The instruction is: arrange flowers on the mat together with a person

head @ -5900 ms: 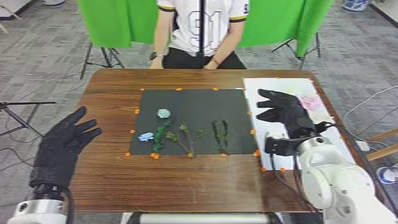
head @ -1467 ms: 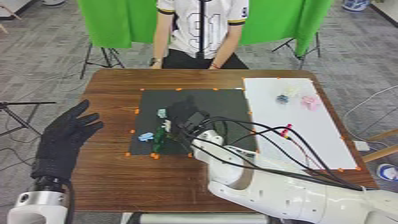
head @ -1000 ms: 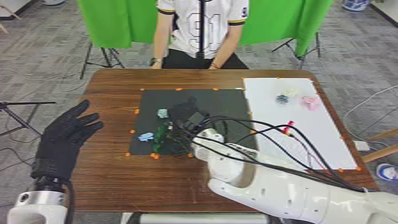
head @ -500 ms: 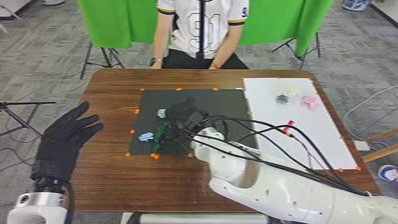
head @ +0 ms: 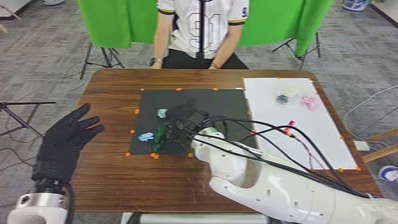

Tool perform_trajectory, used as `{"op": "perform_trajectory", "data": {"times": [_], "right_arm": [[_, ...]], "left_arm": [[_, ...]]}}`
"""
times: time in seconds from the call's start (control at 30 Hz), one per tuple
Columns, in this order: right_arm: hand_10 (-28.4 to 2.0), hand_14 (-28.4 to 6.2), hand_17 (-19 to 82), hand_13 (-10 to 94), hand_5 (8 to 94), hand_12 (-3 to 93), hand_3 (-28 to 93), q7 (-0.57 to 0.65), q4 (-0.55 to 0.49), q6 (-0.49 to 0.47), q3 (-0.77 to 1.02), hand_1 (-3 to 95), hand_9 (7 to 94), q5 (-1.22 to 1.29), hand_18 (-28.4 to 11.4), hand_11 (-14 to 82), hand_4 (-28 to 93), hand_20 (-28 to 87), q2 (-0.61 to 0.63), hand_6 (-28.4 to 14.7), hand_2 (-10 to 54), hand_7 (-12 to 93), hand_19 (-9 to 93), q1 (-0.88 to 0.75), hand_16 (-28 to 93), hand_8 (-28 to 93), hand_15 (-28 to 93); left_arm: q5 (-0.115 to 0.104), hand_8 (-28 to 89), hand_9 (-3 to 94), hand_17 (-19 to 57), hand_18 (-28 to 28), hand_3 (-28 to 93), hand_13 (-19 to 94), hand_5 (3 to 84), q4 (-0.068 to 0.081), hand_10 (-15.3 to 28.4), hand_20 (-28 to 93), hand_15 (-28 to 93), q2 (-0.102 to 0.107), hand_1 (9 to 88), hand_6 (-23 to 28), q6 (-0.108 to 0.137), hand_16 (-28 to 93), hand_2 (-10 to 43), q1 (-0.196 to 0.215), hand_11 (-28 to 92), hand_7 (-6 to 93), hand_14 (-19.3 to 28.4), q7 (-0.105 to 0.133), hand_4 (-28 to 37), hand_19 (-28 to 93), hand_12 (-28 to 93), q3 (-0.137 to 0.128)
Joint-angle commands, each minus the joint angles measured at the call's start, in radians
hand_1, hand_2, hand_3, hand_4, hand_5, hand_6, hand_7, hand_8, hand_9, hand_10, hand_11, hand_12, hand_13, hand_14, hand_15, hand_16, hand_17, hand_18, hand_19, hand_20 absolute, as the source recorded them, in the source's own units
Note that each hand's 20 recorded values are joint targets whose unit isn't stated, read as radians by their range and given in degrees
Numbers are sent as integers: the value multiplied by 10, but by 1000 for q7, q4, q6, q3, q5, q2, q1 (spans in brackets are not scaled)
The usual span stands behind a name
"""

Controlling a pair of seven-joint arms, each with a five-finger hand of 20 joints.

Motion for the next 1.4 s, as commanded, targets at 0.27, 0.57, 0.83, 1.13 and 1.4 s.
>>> {"op": "perform_trajectory", "data": {"times": [0.27,0.57,0.83,1.13,1.4], "right_arm": [[-50,-6,275,726,666,363,711,48,37,174,-88,599,841,-56,-155,115,-282,139,2,52,-89,168,711,63,312,-73,501],[-92,-57,272,668,602,258,682,56,10,183,-79,498,697,-41,-169,254,-283,105,12,19,-95,160,742,62,223,-126,587],[-125,-87,260,636,585,173,741,30,-47,244,6,419,636,-16,-182,287,-283,99,33,9,-95,153,737,29,155,-125,620],[-150,-121,223,600,565,163,734,-10,-234,288,404,306,610,317,-200,235,-263,92,105,-6,-38,138,698,-247,134,-119,592],[-171,-150,177,548,537,157,737,-95,-345,365,752,275,571,647,-214,198,-245,96,138,-19,-20,128,653,-563,116,-112,582]], "left_arm": [[3,-106,352,-91,220,807,247,368,3,197,102,584,-8,222,81,-11,-121,57,3,299,154,265,-3,-283,515,94,9],[2,-106,353,-90,219,809,248,371,1,198,103,584,-8,222,83,-8,-120,56,17,300,153,265,10,-283,516,93,9],[-2,-105,353,-90,219,808,249,374,0,199,103,585,-11,223,85,-3,-121,56,21,301,151,265,19,-283,515,93,13],[-13,-105,349,-90,219,801,246,371,-6,196,102,582,-9,218,82,16,-122,57,53,293,148,265,54,-283,514,91,-11],[-20,-105,332,-93,221,791,238,366,-4,190,101,573,-20,200,77,22,-121,61,77,276,144,262,66,-283,509,90,-36]]}}
